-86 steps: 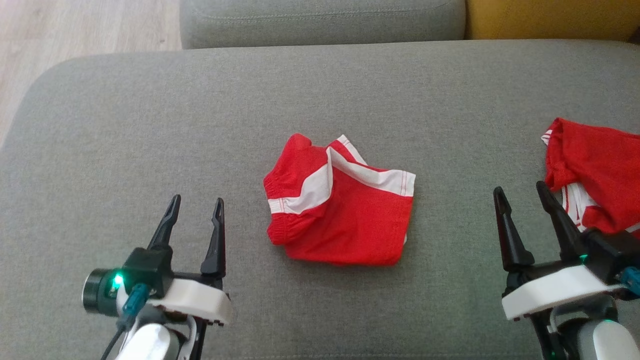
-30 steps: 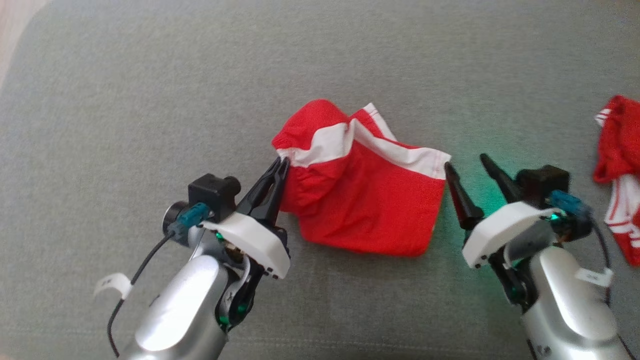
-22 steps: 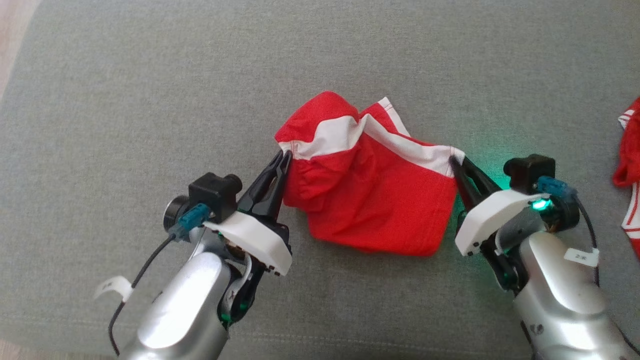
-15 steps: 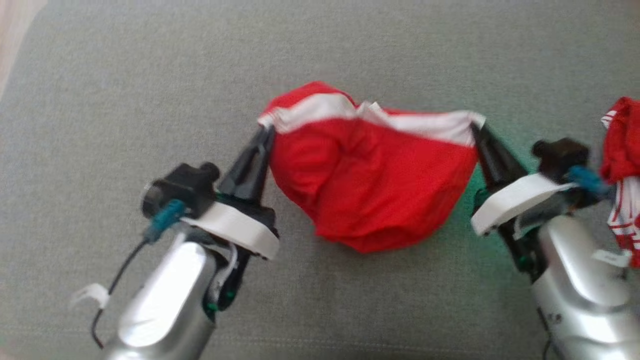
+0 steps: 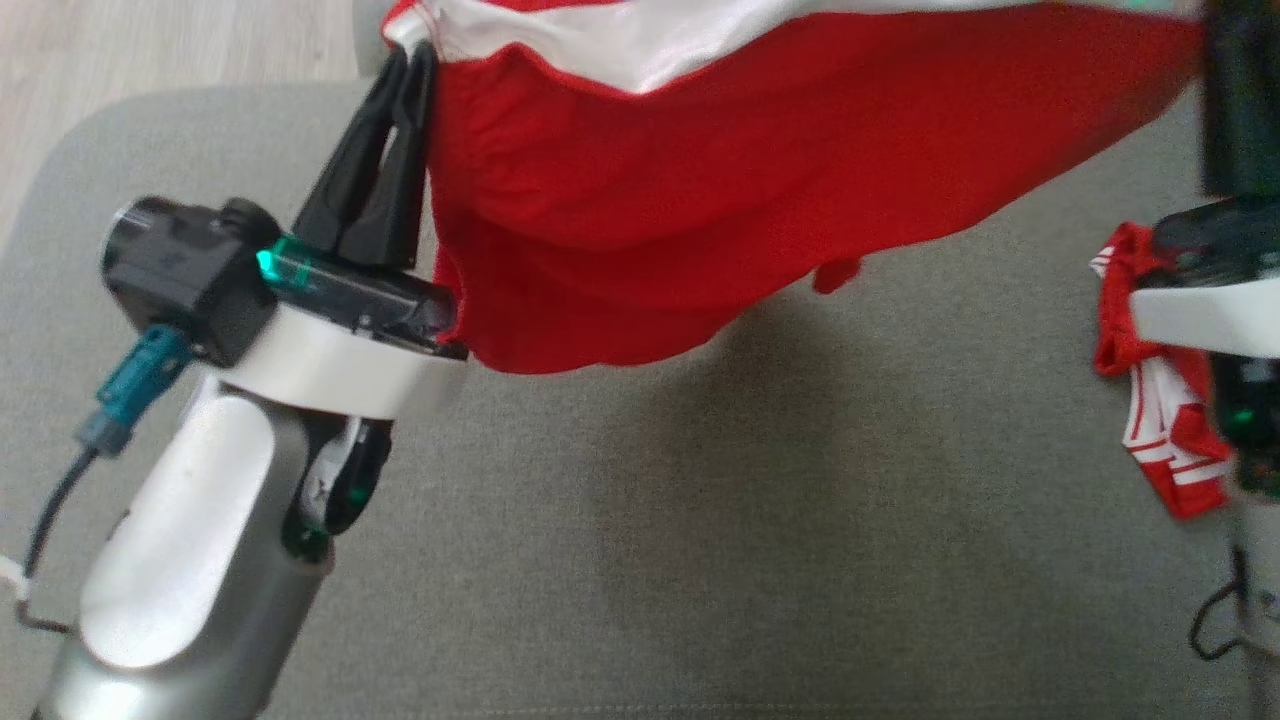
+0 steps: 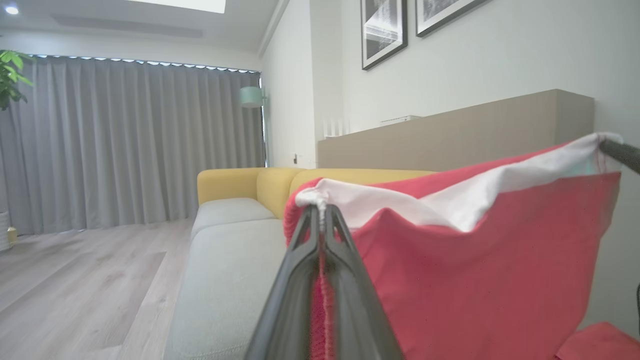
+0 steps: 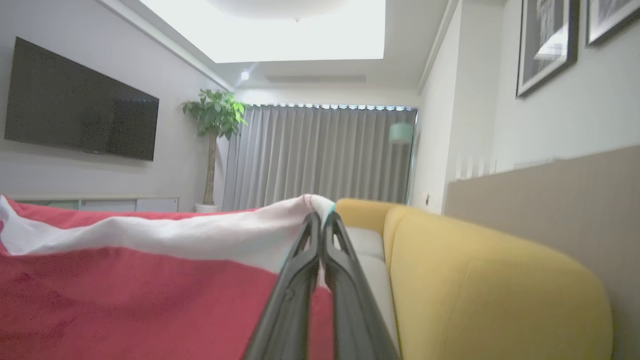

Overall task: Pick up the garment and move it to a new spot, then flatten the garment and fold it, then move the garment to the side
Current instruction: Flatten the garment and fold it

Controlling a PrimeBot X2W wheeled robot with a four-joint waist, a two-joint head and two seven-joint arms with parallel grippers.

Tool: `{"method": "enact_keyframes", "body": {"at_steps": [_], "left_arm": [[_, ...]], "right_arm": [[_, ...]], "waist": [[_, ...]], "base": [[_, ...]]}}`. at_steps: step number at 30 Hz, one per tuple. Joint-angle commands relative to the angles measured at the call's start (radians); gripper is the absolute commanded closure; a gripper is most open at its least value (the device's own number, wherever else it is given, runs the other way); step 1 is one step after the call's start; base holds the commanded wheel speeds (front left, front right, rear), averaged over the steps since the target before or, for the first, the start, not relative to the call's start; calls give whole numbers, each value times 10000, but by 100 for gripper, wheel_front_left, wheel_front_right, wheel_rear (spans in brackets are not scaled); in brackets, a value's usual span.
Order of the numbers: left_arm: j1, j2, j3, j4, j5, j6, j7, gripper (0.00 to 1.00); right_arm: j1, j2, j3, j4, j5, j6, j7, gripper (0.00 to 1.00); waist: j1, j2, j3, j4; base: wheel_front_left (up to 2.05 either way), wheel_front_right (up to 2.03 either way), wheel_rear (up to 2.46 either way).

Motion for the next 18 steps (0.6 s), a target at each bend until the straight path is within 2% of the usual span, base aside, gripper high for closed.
{"method": "enact_keyframes", "body": {"at_steps": [1,9,18], "left_arm": [[-557,420,546,-513,69,53,165,100],[-525,740,710,-1205,5,198,660,100],[-254,621,509,-1145,-276,145,757,100]], "right_arm": [[-152,-121,-110,-784,-130,67,229,100],[277,-28,-783,-2117,-217,67,1321,100],[722,289,-816,-2214,-78,67,1821,100]], "waist": [[0,-1,-299,-152],[0,-1,-759,-341],[0,-1,-657,-396]], "base": [[0,0,0],[0,0,0],[0,0,0]]}}
